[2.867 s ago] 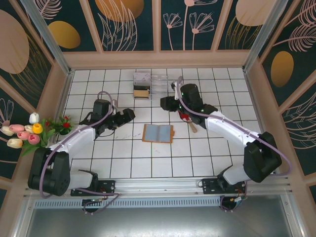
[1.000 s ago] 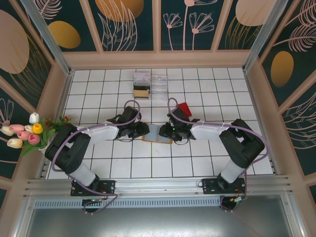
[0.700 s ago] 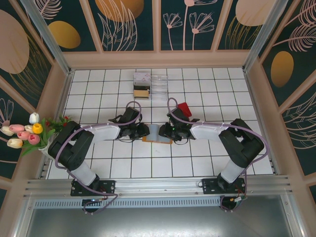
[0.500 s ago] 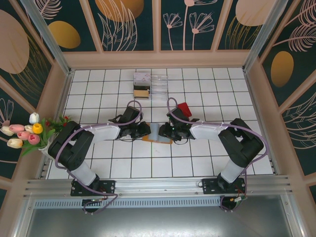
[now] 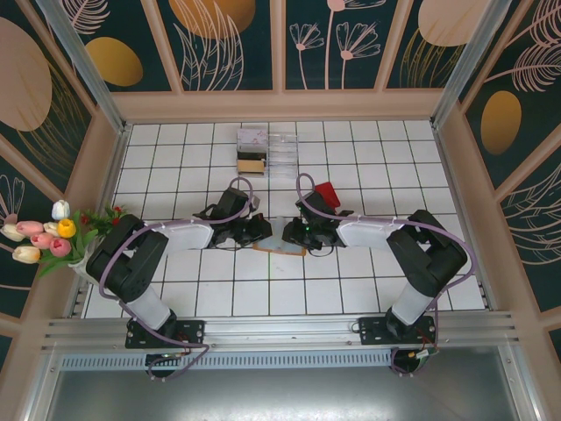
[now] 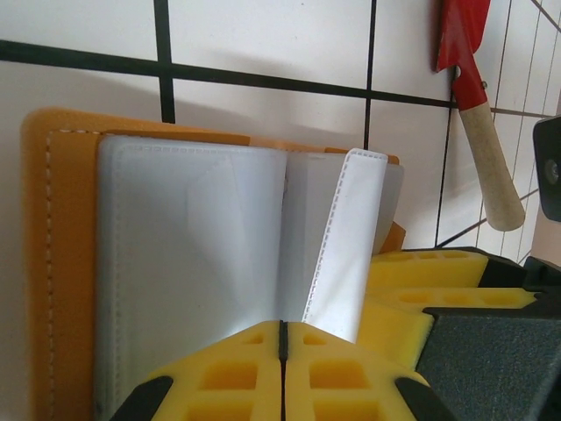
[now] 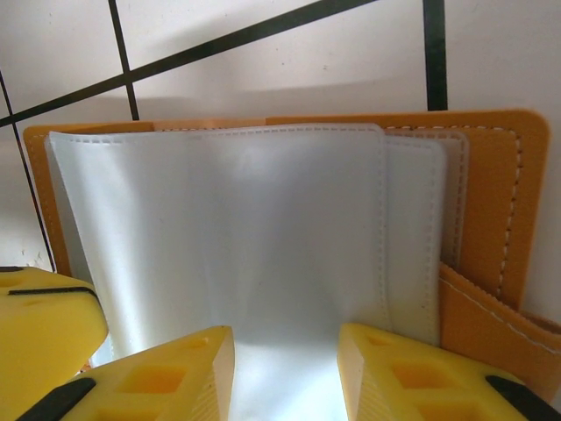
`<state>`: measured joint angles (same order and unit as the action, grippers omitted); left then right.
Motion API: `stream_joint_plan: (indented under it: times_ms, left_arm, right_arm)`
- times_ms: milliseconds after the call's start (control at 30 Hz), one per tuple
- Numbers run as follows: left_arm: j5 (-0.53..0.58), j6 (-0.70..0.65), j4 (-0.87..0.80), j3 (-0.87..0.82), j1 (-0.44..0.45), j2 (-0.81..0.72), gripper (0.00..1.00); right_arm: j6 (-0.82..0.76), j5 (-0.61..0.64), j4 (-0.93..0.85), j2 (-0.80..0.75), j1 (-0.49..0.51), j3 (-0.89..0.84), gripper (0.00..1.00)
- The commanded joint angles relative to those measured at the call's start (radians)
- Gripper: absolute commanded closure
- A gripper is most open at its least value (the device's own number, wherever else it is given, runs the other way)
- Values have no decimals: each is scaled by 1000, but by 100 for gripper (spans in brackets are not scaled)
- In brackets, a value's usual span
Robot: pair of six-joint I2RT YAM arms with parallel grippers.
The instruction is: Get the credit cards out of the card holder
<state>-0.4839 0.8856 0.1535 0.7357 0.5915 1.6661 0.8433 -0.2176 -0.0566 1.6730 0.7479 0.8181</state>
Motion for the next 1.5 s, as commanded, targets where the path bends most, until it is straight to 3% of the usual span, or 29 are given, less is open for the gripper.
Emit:
stream_joint_plan:
  times_ms: [0,167,433,533,733,933,1467]
  left_arm:
    - [-33,13,37,-13,7,18,92]
    - [19,-9,-19,6,6,-21,89]
    - [225,-35,-154,29,1,-126,79]
    - [241,-36,-164,26,-9,-135,75]
    - [206,-20,-150,14,-13,-99,67]
    - [147,-17,-124,6,-13,-35,66]
    - [103,14,-62,-73,-12,-18,76]
  right_arm:
    - [-20,17,-43,6,-2,-9,62]
    - [-45,37,-46,-47,-5,8,62]
    - [-68,113,-109,-145,-13,31,62]
    - [-55,130,-126,-159,-27,21,62]
    - [-32,109,-131,-113,-35,3,61]
    - [-34,85,-124,-62,-34,8,63]
    - [-105,13,-96,57,-22,87,70]
